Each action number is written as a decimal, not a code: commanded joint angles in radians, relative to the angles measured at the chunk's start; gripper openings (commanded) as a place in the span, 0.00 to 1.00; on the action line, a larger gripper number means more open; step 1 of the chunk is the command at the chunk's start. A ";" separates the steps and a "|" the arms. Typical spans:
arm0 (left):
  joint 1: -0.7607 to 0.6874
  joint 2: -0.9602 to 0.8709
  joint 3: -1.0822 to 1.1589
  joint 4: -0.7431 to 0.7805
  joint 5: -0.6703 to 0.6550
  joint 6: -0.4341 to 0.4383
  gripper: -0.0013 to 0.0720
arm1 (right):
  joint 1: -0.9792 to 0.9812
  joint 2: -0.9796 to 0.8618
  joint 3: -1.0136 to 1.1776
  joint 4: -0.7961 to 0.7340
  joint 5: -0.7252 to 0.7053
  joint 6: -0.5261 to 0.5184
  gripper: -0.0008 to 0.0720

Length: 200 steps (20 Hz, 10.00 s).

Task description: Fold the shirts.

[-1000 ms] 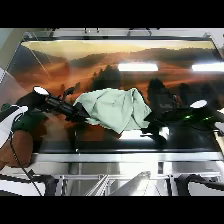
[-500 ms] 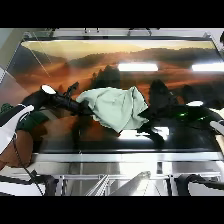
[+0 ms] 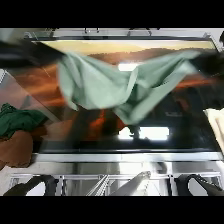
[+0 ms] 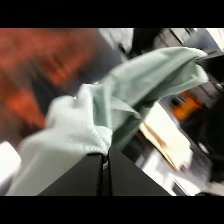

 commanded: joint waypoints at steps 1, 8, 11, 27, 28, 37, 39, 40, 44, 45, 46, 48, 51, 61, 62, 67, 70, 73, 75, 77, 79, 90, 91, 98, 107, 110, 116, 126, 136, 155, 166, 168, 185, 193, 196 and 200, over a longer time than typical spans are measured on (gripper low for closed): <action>0.220 0.225 0.150 -0.023 -0.033 0.002 0.05 | -0.130 0.220 0.180 0.052 -0.104 -0.028 0.04; 0.237 0.223 -0.161 0.016 -0.053 -0.002 0.06 | -0.122 0.196 0.172 -0.137 -0.179 -0.032 0.04; 0.137 0.024 -0.291 0.044 -0.030 0.057 0.06 | 0.027 -0.002 0.123 -0.269 -0.226 -0.032 0.04; 0.290 -0.828 0.108 0.570 -0.319 -0.145 0.76 | -0.065 -0.640 0.073 -0.688 0.034 0.210 0.49; 0.286 -0.801 0.057 0.647 -0.286 -0.145 0.76 | -0.086 -0.637 0.010 -0.712 0.012 0.209 0.49; 0.177 -0.815 -0.204 0.685 -0.076 -0.128 0.74 | -0.008 -0.748 -0.222 -0.738 -0.245 0.225 0.58; 0.119 -0.846 -0.158 0.680 -0.079 -0.116 0.52 | 0.047 -0.796 -0.218 -0.681 -0.249 0.216 0.48; 0.091 -0.862 -0.126 0.677 -0.085 -0.116 0.52 | 0.069 -0.805 -0.212 -0.626 -0.248 0.190 0.47; 0.017 -0.858 -0.006 0.626 -0.149 -0.106 0.04 | 0.103 -0.763 -0.154 -0.511 -0.112 0.140 0.04; 0.018 -0.823 0.019 0.554 -0.186 -0.086 0.04 | 0.097 -0.717 -0.136 -0.511 -0.060 0.140 0.04; 0.019 -0.777 0.040 0.479 -0.214 -0.072 0.04 | 0.087 -0.658 -0.122 -0.510 -0.024 0.142 0.04; 0.035 -0.645 0.077 0.329 -0.304 -0.047 0.04 | 0.055 -0.484 -0.093 -0.469 0.028 0.145 0.04; 0.084 -0.407 0.119 -0.052 -0.442 0.013 0.05 | -0.051 -0.182 -0.012 -0.221 0.103 0.117 0.04; 0.777 0.151 0.067 -0.599 -0.349 0.118 0.05 | -0.346 0.360 0.137 -0.055 -0.258 0.094 0.04; 0.793 0.137 0.034 -0.624 -0.328 0.121 0.05 | -0.346 0.337 0.137 -0.056 -0.250 0.082 0.04; 0.524 -0.081 -0.037 -0.338 -0.249 0.210 0.05 | -0.106 0.027 0.136 -0.127 -0.248 -0.017 0.04; 0.307 -0.294 -0.031 -0.159 -0.129 0.257 0.05 | 0.108 -0.230 0.136 -0.247 -0.330 -0.064 0.04; 0.194 -0.564 0.084 -0.042 -0.039 0.243 0.05 | 0.190 -0.477 0.140 -0.252 -0.462 -0.093 0.04; 0.163 -0.756 0.220 -0.040 -0.027 0.197 0.05 | 0.194 -0.605 0.161 -0.222 -0.511 -0.119 0.04; 0.136 -0.924 0.366 -0.040 -0.047 0.149 0.05 | 0.191 -0.696 0.174 -0.141 -0.511 -0.172 0.04; 0.121 -1.024 0.487 -0.052 -0.045 0.108 0.05 | 0.183 -0.737 0.180 -0.073 -0.510 -0.212 0.04; 0.146 -0.598 0.488 -0.500 -0.356 0.152 0.05 | 0.084 -0.294 0.301 -0.006 -0.171 -0.215 0.04; 0.146 -0.510 0.446 -0.588 -0.371 0.181 0.05 | 0.079 -0.210 0.301 -0.006 -0.185 -0.217 0.04; 0.449 -0.016 0.377 -0.924 -0.396 0.124 0.05 | -0.173 0.311 0.302 -0.030 -0.421 -0.223 0.04; 0.508 -0.105 0.376 -0.509 -0.392 0.053 0.05 | -0.274 0.175 0.297 -0.034 -0.211 -0.163 0.04; 0.279 -0.276 0.377 -0.239 -0.386 0.036 0.05 | -0.153 0.016 0.195 -0.089 -0.188 -0.151 0.04; 0.149 -0.681 0.377 0.019 -0.328 -0.029 0.05 | -0.023 -0.364 0.053 -0.154 -0.243 -0.153 0.04; 0.161 -1.174 0.527 0.095 -0.075 -0.054 0.04 | 0.057 -0.967 0.200 0.050 -0.346 -0.246 0.04; 0.128 -1.211 0.594 0.349 -0.109 -0.075 0.04 | 0.053 -1.005 0.238 -0.348 -0.264 -0.142 0.04; 0.296 -0.895 0.247 0.560 -0.317 -0.200 0.43 | -0.183 -0.660 0.072 -0.850 0.036 0.245 0.52; 0.237 -0.679 -0.379 0.614 -0.056 -0.044 0.43 | -0.094 -0.319 -0.718 -0.848 -0.266 0.510 0.52; 0.201 -0.679 -0.409 0.614 -0.009 -0.044 0.43 | -0.006 -0.335 -0.753 -0.740 -0.345 0.456 0.52; 0.266 -0.620 -0.442 0.558 -0.092 -0.011 0.05 | -0.113 -0.172 -0.712 -0.623 -0.134 0.371 0.04; 0.272 -0.616 -0.195 0.267 -0.089 0.003 0.05 | 0.118 -0.444 -0.260 -0.353 -0.292 0.283 0.04; 0.203 -0.714 0.016 0.267 -0.030 -0.037 0.05 | 0.145 -0.665 -0.056 -0.353 -0.334 0.282 0.04; 0.135 -0.929 0.294 0.267 0.026 -0.096 0.05 | 0.149 -0.888 0.127 -0.353 -0.388 0.250 0.04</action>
